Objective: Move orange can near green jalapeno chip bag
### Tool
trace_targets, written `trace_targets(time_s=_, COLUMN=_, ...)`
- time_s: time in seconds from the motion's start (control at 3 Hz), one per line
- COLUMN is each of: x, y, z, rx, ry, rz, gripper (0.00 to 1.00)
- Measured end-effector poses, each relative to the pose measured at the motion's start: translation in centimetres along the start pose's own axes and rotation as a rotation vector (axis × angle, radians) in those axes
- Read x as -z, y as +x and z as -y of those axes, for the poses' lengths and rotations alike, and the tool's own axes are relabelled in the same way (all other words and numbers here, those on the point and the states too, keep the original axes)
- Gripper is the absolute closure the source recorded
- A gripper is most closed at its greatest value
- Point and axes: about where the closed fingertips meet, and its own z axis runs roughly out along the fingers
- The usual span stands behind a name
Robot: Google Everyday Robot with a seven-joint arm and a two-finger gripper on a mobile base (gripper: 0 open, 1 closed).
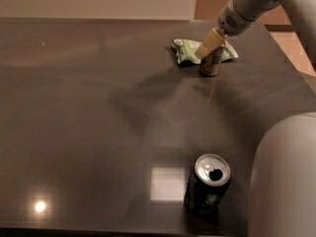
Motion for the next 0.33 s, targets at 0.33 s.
trace_targets(time_s=0.33, x=-0.01, y=0.0, z=0.0, rx=0.0, ry=0.0, rz=0.0, gripper=0.0)
